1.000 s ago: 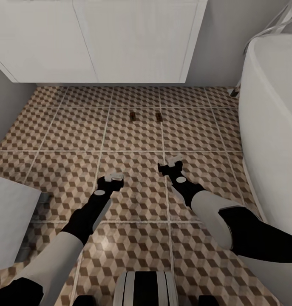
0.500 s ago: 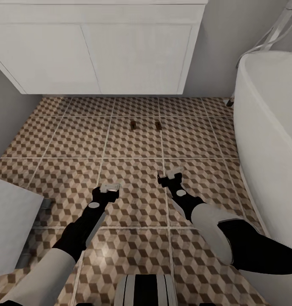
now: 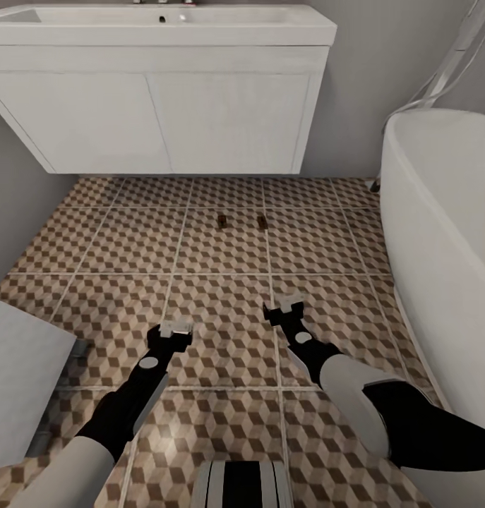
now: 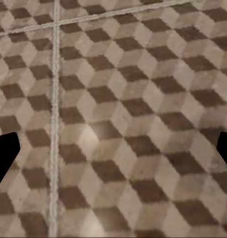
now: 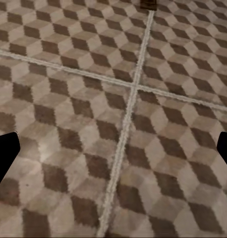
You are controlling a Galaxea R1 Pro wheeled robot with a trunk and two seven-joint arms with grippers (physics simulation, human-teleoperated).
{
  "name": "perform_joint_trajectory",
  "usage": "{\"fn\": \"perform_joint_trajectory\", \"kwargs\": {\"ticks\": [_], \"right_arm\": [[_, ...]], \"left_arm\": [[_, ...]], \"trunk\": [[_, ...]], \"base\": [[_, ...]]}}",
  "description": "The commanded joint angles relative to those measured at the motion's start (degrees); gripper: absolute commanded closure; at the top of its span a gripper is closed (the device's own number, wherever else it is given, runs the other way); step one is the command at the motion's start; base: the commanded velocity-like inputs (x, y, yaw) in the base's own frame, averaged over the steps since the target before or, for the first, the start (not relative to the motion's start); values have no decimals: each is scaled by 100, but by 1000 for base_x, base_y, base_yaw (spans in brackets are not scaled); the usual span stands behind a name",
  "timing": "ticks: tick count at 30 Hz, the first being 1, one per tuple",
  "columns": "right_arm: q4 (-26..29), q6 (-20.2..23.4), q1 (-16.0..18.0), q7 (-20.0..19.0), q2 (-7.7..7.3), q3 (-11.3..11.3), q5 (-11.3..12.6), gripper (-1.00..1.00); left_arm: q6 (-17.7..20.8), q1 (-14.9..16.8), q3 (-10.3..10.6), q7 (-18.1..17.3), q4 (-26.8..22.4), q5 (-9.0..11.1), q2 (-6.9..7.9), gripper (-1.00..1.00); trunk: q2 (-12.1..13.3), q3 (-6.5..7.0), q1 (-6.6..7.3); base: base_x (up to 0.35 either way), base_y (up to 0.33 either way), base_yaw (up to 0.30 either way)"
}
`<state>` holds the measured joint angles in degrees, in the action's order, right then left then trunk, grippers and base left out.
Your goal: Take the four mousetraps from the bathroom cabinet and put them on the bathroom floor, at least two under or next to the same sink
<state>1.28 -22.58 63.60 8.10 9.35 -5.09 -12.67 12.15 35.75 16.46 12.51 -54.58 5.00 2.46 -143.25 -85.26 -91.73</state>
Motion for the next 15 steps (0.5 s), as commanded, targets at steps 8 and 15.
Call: {"fn": "perform_joint_trajectory", "kwargs": {"ticks": [8, 15], "right_arm": [[-7, -137, -322, 60, -80, -47, -34, -100], [-6, -333, -615, 60, -130, -46, -37, -100]], "left_arm": [[-80, -363, 33, 50, -5, 53, 118, -100], [-351, -668, 33, 50, 4, 60, 208, -100]], "trunk": [[242, 149, 138], [523, 275, 291]], "base": [[0, 0, 0], [0, 0, 0]]}}
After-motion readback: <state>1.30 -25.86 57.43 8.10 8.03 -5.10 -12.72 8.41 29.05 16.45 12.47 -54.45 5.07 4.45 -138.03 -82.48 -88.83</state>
